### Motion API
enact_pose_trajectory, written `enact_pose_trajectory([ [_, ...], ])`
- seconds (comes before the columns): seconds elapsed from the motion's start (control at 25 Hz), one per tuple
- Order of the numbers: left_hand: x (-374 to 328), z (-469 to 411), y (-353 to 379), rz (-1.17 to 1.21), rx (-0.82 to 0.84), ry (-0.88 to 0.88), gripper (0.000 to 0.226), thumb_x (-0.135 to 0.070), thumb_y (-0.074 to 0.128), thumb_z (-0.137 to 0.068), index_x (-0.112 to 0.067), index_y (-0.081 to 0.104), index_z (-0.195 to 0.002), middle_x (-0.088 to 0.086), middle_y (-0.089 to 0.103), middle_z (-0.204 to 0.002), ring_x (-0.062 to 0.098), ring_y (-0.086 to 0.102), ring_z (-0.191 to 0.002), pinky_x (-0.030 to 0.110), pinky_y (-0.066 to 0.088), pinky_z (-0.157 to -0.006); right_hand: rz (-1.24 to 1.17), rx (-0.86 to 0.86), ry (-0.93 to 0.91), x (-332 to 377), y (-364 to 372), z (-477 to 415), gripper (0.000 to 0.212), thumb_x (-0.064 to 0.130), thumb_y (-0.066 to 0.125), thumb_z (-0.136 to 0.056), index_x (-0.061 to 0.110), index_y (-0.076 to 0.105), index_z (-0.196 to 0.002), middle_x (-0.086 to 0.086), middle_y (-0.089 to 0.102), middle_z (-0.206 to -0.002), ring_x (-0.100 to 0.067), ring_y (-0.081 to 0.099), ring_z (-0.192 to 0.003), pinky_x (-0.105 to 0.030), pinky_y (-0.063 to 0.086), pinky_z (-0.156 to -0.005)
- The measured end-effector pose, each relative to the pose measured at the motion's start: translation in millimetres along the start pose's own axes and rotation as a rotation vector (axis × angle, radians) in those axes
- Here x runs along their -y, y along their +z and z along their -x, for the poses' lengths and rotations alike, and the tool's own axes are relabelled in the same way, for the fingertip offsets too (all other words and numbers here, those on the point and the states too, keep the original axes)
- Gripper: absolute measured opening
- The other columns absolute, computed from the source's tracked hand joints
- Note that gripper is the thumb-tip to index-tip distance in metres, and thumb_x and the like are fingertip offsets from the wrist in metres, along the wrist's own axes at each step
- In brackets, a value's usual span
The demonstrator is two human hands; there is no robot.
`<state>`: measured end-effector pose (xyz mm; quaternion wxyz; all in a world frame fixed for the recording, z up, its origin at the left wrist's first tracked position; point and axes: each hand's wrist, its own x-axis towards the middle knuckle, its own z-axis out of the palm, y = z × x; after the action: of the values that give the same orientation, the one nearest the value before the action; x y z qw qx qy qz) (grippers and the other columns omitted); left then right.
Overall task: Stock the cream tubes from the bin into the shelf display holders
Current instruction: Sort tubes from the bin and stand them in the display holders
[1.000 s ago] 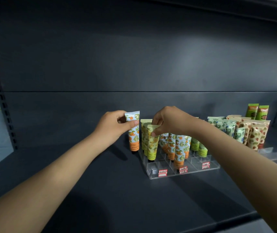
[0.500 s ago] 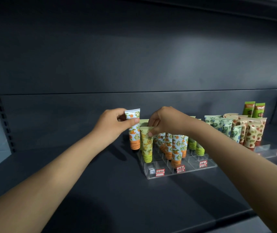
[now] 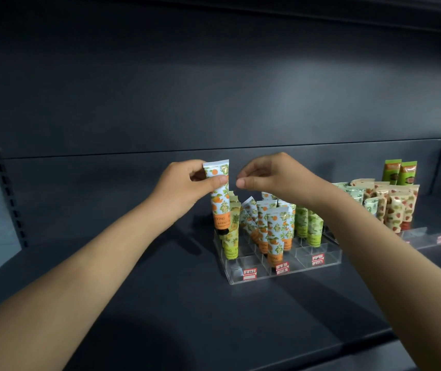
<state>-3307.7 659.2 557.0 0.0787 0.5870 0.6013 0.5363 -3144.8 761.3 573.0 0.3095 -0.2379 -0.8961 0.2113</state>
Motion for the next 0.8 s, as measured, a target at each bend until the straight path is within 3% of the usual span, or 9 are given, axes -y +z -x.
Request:
enact_pose_trajectory([
  [0.2, -19.7, 0.2, 8.5, 0.036, 0.016, 0.022, 0.011, -0.023, 0.070, -0.080, -0.015, 0.069, -0.087, 0.004, 0.072, -0.093, 0.010, 0.065, -0.084, 0.021, 0.051, -0.075, -0.046, -0.173, 0.030, -0.4, -8.4, 33.6, 0.012, 0.034, 0.065, -0.084, 0.025, 0.068, -0.091, 0.013, 0.069, -0.089, 0.003, 0.063, -0.086, -0.013, 0.049, -0.077],
  [0.32, -33.0, -1.2, 14.3, 0.046, 0.007, 0.040, 0.009, -0.024, 0.070, -0.080, -0.016, 0.069, -0.084, 0.004, 0.072, -0.092, 0.017, 0.065, -0.087, 0.032, 0.052, -0.084, -0.016, -0.297, 0.058, -15.9, -9.7, 72.9, 0.016, 0.034, 0.061, -0.087, 0.025, 0.069, -0.096, 0.019, 0.066, -0.089, 0.009, 0.061, -0.086, -0.005, 0.044, -0.073],
  [0.48, -52.8, -4.9, 27.4, 0.078, 0.013, 0.104, 0.011, -0.020, 0.067, -0.083, -0.010, 0.068, -0.087, 0.007, 0.071, -0.090, 0.012, 0.062, -0.081, 0.033, 0.051, -0.085, 0.166, -0.311, 0.155, -55.4, 14.0, 134.3, 0.032, 0.038, 0.059, -0.086, 0.017, 0.069, -0.107, 0.012, 0.065, -0.101, -0.005, 0.060, -0.095, -0.005, 0.037, -0.077],
  [0.56, -62.2, -11.2, 39.3, 0.048, 0.040, 0.145, 0.018, -0.020, 0.067, -0.083, -0.004, 0.067, -0.091, 0.015, 0.070, -0.094, 0.013, 0.060, -0.079, 0.034, 0.050, -0.083, 0.315, -0.253, 0.186, -69.7, 25.4, 159.6, 0.050, 0.058, 0.050, -0.086, 0.018, 0.067, -0.112, 0.005, 0.067, -0.111, -0.015, 0.060, -0.106, -0.016, 0.039, -0.085],
  [0.64, -71.2, -21.3, 53.7, -0.021, 0.085, 0.179, 0.020, -0.020, 0.067, -0.083, -0.001, 0.066, -0.091, 0.020, 0.068, -0.096, 0.017, 0.058, -0.079, 0.037, 0.048, -0.080, 0.393, -0.129, 0.210, -75.6, 28.7, 172.2, 0.082, 0.080, 0.023, -0.073, 0.024, 0.061, -0.118, 0.007, 0.063, -0.120, -0.015, 0.055, -0.114, -0.024, 0.041, -0.093],
  [0.72, -79.2, -34.4, 70.3, -0.121, 0.165, 0.192, 0.014, -0.020, 0.067, -0.083, -0.006, 0.064, -0.086, 0.016, 0.068, -0.091, 0.015, 0.060, -0.077, 0.033, 0.048, -0.075, 0.428, -0.006, 0.271, -80.0, 26.8, 177.4, 0.114, 0.094, -0.008, -0.051, 0.031, 0.052, -0.125, 0.016, 0.053, -0.129, -0.006, 0.045, -0.122, -0.021, 0.037, -0.098],
  [0.8, -84.9, -44.4, 86.5, -0.213, 0.274, 0.189, 0.008, -0.017, 0.067, -0.082, -0.011, 0.062, -0.082, 0.005, 0.067, -0.083, 0.009, 0.062, -0.071, 0.023, 0.048, -0.069, 0.470, 0.051, 0.293, -79.8, 23.6, 177.1, 0.122, 0.094, -0.014, -0.043, 0.036, 0.044, -0.132, 0.024, 0.040, -0.139, 0.002, 0.033, -0.129, -0.016, 0.030, -0.101],
])
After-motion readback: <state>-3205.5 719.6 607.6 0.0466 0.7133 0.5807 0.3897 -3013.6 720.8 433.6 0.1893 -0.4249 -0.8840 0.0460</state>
